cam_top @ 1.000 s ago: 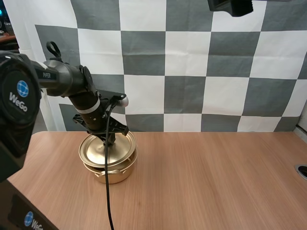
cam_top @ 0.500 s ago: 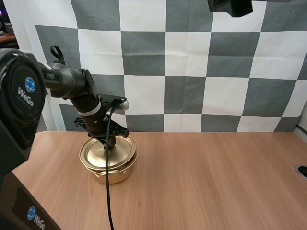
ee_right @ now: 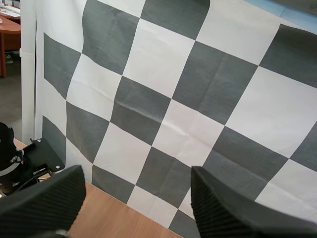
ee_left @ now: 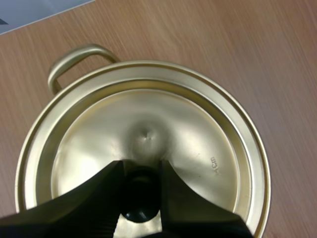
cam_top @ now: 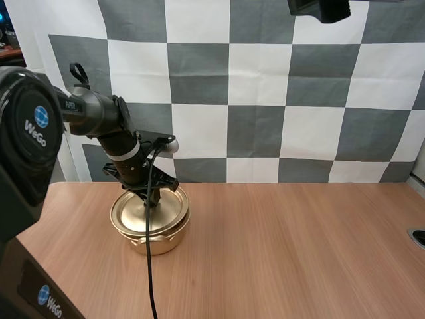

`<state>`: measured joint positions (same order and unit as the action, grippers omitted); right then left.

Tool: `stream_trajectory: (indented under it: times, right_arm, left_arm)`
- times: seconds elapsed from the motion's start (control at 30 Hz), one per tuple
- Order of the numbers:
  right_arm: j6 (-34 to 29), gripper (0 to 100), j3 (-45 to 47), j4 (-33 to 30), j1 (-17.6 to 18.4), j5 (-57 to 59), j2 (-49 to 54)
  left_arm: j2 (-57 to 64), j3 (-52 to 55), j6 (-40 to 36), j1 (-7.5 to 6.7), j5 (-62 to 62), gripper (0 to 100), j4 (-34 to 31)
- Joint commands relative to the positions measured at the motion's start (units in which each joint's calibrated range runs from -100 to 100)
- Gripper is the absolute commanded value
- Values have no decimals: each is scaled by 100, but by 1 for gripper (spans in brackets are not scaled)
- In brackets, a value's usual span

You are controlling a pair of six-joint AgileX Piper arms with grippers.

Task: Open the pot, put the car inside, and close it

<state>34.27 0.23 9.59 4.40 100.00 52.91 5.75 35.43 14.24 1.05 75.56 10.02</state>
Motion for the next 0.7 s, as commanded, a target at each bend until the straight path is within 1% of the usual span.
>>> stream_trajectory:
  times: [0.0, 0.13, 0.17, 0.23, 0.27, 0.33, 0.4, 0.47, 0.5, 0.57, 0.67]
  right_arm:
    - [-3, 100, 1, -1, -3, 0, -4]
    - [-3, 100, 1, -1, -3, 0, -4]
    - [-3, 100, 1, -1, -3, 0, -4]
    - [-3, 100, 1, -1, -3, 0, -4]
    - [-3, 100, 1, -1, -3, 0, -4]
    - [-3, 100, 1, -1, -3, 0, -4]
    - [-3, 100, 1, -1, -3, 0, -4]
    - [-3, 100, 1, -1, -3, 0, -4]
    - [-3, 100, 1, -1, -3, 0, -4]
    - [-3, 100, 1, -1, -3, 0, -4]
    - [-3, 100, 1, -1, -3, 0, -4]
  left_arm:
    - [-4, 7, 4, 4, -9, 0, 28]
    - [-4, 7, -8, 4, -9, 0, 171]
    - [-4, 7, -8, 4, -9, 1, 195]
    - [-4, 7, -8, 4, -9, 9, 208]
    - [-4, 7, -8, 4, -9, 14, 208]
    - [-4, 7, -8, 4, 27, 27, 208]
    - [-4, 7, 33, 4, 126, 42, 208]
    - [-4, 7, 136, 4, 260, 54, 208]
    - [-4, 7, 170, 4, 336, 58, 208]
    - [-4, 7, 208, 4, 406, 62, 208]
    - [-4, 7, 208, 4, 451, 63, 208]
